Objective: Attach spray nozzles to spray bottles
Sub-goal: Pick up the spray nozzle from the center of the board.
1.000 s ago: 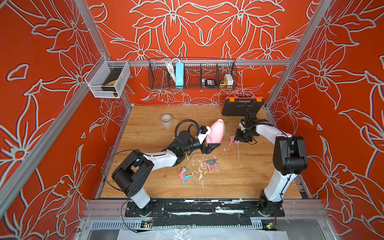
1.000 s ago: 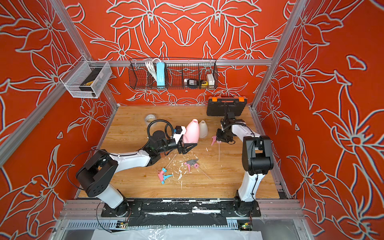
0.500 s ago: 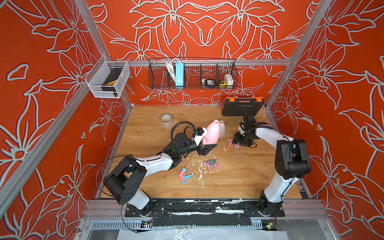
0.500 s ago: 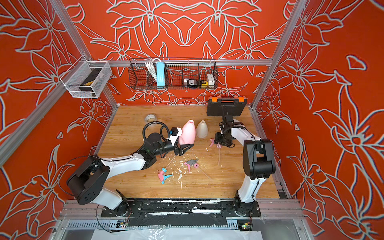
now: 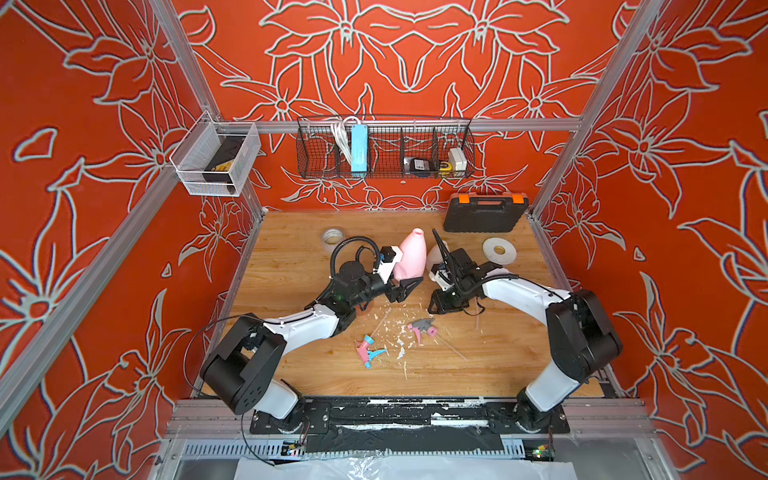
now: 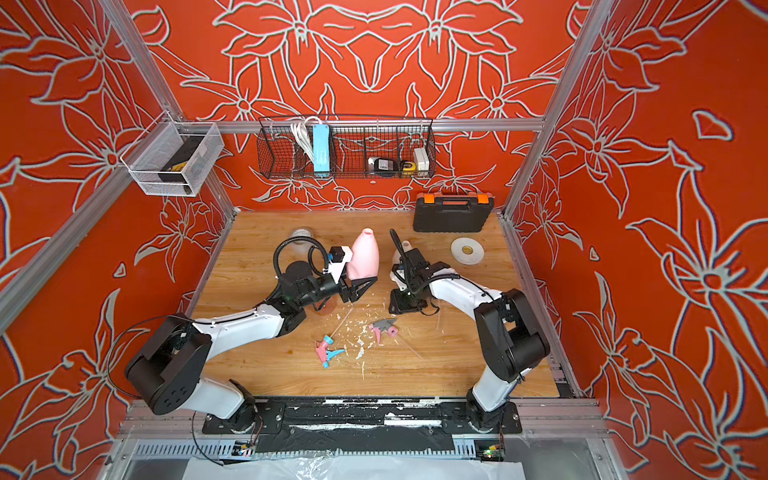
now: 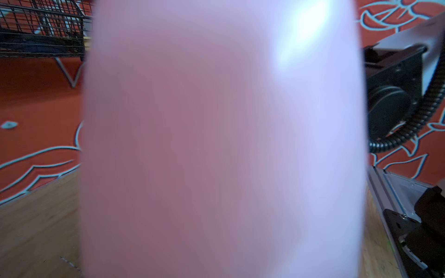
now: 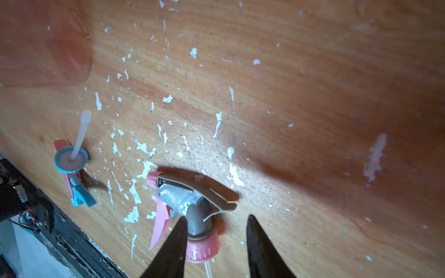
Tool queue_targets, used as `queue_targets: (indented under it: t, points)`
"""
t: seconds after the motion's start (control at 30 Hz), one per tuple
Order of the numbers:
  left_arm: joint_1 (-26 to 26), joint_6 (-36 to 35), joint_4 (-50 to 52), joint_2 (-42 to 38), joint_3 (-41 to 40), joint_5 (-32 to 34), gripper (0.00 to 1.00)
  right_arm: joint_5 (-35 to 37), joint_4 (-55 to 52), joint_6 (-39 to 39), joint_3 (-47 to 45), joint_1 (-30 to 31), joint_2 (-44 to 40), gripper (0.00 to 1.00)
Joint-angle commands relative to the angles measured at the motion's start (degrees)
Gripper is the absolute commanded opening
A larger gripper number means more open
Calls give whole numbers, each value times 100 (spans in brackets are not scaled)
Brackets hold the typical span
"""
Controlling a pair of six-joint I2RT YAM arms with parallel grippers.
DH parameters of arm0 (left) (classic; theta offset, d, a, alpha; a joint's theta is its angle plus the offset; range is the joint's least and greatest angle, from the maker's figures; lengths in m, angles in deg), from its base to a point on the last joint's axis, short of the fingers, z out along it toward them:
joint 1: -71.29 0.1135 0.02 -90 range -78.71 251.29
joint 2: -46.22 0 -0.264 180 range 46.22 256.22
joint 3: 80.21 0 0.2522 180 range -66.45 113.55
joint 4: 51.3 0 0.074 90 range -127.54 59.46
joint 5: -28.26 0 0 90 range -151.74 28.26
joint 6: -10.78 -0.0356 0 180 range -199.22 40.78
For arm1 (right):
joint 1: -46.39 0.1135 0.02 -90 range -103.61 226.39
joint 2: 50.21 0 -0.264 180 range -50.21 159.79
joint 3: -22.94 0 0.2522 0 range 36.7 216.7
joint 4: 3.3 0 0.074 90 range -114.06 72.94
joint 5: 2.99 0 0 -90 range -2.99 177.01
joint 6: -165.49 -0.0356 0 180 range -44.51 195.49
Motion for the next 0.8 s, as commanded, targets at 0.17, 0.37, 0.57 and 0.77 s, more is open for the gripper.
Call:
queue_targets:
  t: [0.17,0.37,0.57,0.77]
  points:
    - [80,69,-148,-120,-59,-71,60,108,122,217,-407,361,25,49]
    - [337,181,-326,-284,-271,60,61,95,198,185,-481,496,51,49]
    - [393,159,-302,-307,-260,44,61,311,142,151,-501,627,120,48]
    - [406,80,-248,-291,-255,24,61,487,53,133,-552,750,79,47]
